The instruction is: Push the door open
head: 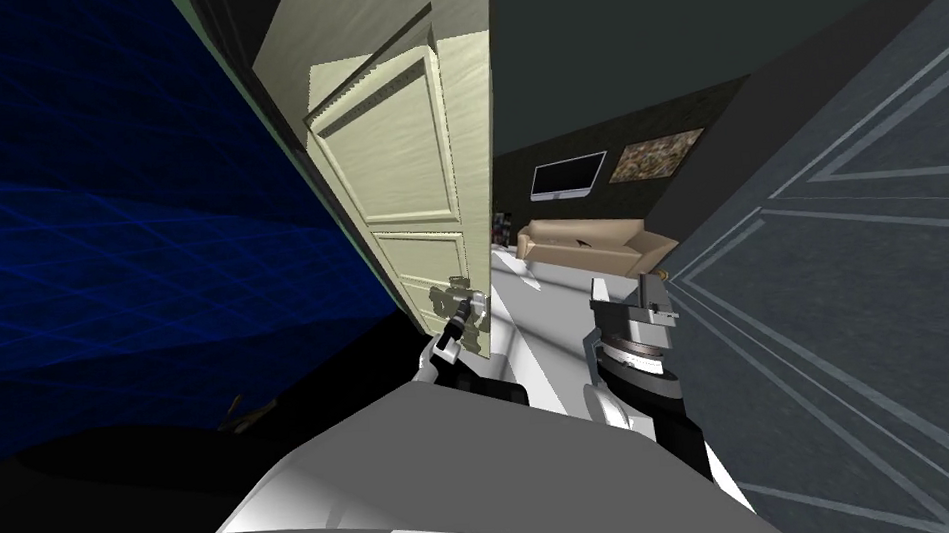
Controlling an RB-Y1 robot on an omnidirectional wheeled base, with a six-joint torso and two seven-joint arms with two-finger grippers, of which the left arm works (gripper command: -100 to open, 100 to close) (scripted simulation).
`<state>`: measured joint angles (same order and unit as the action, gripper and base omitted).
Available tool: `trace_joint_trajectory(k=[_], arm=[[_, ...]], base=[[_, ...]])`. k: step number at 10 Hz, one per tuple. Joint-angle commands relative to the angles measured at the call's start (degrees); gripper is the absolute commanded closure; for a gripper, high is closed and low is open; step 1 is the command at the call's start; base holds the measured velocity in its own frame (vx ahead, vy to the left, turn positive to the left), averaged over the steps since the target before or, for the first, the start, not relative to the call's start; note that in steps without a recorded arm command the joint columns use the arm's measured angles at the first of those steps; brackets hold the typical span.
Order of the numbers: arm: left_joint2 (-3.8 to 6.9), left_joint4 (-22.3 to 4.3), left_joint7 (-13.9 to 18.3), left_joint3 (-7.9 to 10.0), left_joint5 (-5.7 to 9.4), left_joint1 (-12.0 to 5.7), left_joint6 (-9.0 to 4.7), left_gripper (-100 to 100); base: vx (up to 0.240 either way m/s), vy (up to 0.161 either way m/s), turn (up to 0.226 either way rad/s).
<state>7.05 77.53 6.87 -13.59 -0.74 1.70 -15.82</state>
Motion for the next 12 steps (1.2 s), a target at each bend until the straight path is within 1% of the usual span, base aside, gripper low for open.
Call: trace_joint_trajectory(k=[1,8,9,11,12], arm=[[0.21,-0.6,-0.3,1.72,0.18,-0.81,-0.41,100],[-0.6,-2.4,-1.2,5.45,0.52,-2.07,-0.29,100],[-0.83,-2.9,-1.4,6.48,0.62,-2.42,-0.26,100],[-1.07,-3.4,-1.7,7.51,0.71,-2.76,-0.22,100],[-1.3,-3.8,-1.9,8.48,0.8,-3.09,-0.19,100]], base=[[0.092,-0.085,0.052],[0.092,-0.088,0.046],[0.115,-0.121,0.066],[0.124,-0.112,0.064],[0.152,-0.113,0.069]])
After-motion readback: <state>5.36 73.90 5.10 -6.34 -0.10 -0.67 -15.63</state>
